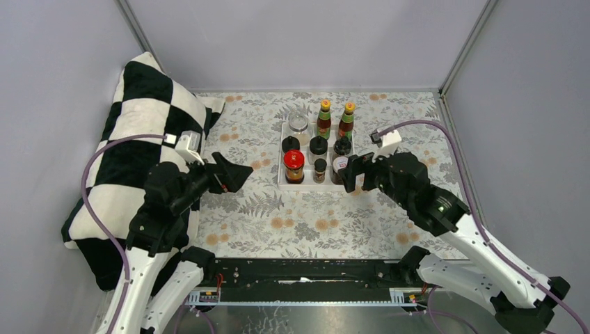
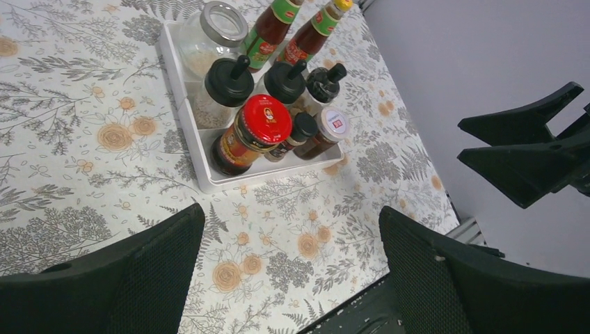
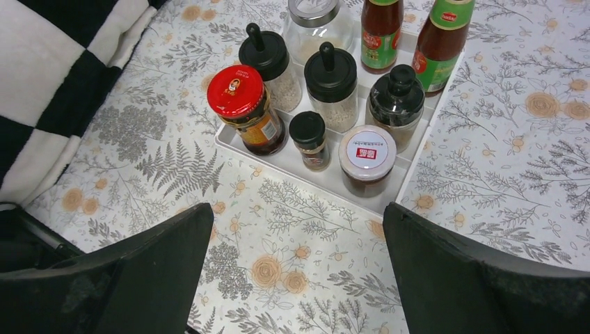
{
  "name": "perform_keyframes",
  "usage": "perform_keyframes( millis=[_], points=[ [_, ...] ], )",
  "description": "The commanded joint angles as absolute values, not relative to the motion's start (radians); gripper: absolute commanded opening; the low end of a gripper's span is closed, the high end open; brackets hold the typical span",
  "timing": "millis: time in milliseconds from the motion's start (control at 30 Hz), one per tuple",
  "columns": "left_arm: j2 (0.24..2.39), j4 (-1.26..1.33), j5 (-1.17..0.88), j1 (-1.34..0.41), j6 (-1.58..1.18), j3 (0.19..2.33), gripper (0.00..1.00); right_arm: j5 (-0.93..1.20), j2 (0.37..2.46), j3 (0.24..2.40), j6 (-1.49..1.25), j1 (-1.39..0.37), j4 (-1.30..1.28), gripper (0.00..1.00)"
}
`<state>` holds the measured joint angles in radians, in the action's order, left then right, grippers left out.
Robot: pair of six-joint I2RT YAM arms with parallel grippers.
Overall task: Organize the condiment bottles
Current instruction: Reset both arms
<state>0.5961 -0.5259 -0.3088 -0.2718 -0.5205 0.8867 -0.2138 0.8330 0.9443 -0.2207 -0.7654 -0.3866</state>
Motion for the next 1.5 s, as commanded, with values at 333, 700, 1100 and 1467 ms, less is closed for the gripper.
perform_keyframes(
  millis=[333,700,1100,1467],
  points=[
    [0.482,-0.651,-0.436,-0.262,-0.480,0.900,0.99,-0.079,0.654,0.831,-0.345,-0.764,-0.433,1.00],
    [0.318,-0.727,-0.461,-0.262,-0.533,0.771,0.99,-0.006,0.540,0.759,-0.422,-0.764,-0.476,1.00],
    [0.314,-0.563,-0.501,-0.255,-0.631,0.686,0.99,-0.076,0.447,0.665,-0.438,-0.764,-0.427,1.00],
    [0.432,-0.363,-0.396,-0.255,-0.606,0.693,0.99,-0.253,0.471,0.540,-0.411,-0.764,-0.290,1.00]
  ],
)
